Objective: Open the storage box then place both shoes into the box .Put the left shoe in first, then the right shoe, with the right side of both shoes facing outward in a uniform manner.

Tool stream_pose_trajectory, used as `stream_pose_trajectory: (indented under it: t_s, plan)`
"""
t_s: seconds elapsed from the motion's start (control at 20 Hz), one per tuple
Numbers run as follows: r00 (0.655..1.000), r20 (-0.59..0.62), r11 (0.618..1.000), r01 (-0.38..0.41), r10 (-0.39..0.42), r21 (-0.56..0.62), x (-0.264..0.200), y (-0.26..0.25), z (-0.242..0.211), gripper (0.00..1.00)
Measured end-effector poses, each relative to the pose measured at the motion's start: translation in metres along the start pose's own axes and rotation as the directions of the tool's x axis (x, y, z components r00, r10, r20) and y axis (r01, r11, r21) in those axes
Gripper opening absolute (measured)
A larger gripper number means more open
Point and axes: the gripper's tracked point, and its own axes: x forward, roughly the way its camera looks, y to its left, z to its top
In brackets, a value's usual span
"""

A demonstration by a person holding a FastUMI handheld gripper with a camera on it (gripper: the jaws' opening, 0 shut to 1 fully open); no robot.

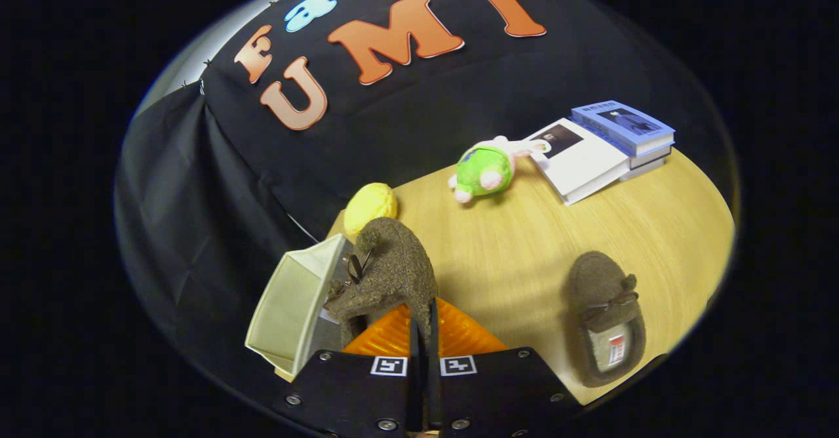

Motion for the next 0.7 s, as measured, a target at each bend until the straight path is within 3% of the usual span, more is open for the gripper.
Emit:
stream_pose_trajectory:
  t_s: [0.3, 0.7]
  plan:
    - [0.994, -0.019, 0.994, -0.109, 0.108, -0.02, 0.011, 0.097, 0.018, 0.04]
    - [0.981, -0.149, 0.992, -0.128, 0.127, -0.002, 0.06, 0.17, -0.025, 0.04]
